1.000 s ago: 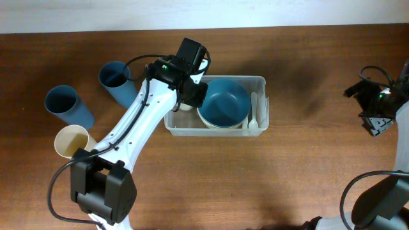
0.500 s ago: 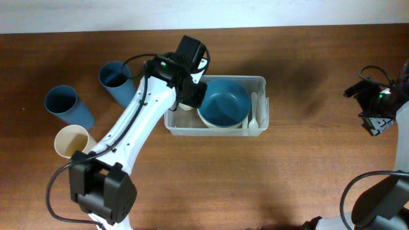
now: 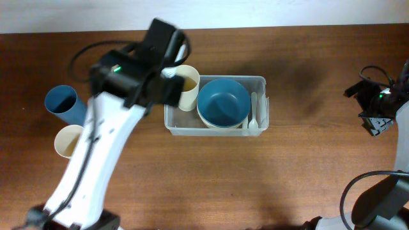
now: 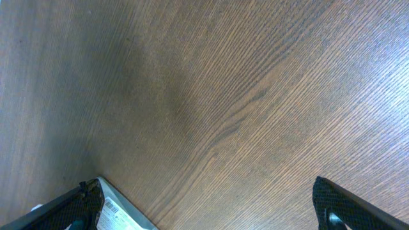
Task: Pack container
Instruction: 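Lift the cream cup with the left gripper and carry it into the container, then release the cup and move the left gripper to the second cream cup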
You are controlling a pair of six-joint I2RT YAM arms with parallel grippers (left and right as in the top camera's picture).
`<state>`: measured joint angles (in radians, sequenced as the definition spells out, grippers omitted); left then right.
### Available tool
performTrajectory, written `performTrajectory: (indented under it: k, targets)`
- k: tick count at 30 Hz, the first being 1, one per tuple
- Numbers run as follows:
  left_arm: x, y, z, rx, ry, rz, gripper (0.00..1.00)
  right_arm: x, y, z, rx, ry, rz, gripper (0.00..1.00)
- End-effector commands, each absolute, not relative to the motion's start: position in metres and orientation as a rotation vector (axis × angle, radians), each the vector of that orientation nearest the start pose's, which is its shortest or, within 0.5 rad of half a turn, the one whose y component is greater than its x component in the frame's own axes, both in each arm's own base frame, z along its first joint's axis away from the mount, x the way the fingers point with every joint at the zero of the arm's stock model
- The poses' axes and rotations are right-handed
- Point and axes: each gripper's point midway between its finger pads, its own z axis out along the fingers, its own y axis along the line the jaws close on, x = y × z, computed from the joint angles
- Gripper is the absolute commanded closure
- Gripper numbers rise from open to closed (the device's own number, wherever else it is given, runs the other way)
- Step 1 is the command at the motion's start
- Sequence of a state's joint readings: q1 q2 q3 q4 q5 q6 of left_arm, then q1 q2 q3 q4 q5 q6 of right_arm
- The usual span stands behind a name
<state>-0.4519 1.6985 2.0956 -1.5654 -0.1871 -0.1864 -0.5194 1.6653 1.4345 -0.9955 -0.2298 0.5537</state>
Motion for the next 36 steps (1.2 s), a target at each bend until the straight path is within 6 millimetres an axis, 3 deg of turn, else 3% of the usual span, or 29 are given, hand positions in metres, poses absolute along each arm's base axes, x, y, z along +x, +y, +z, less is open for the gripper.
performTrajectory:
  k: [1, 5, 10, 13, 22, 28, 36]
  targets:
    - [0.305, -0.075, 0.32, -0.057, 2.691, 0.187, 0.46, 0.35, -0.156, 0.165, 1.364, 2.382, 0.33, 0.01]
    - [0.277, -0.06, 0.318, -0.157, 2.708, 0.119, 0.48, 0.35, -0.156, 0.165, 1.364, 2.382, 0.33, 0.01]
    - [0.247, -0.009, 0.305, -0.398, 2.664, 0.317, 0.47, 0.35, -0.156, 0.165, 1.364, 2.382, 0.33, 0.01]
    - [0.236, 0.009, 0.287, -0.511, 2.656, 0.358, 0.46, 0.35, -0.156, 0.165, 1.364, 2.382, 0.33, 0.01]
    - [0.253, 0.036, 0.221, -0.765, 2.593, 0.264, 0.4, 0.35, -0.156, 0.165, 1.364, 2.382, 0.33, 0.01]
    - [0.262, 0.063, 0.21, -0.863, 2.576, 0.221, 0.4, 0.35, -0.156, 0.165, 1.364, 2.382, 0.33, 0.01]
    - [0.274, 0.075, 0.187, -0.847, 2.676, 0.108, 0.4, 0.35, -0.156, 0.165, 1.364, 2.382, 0.33, 0.01]
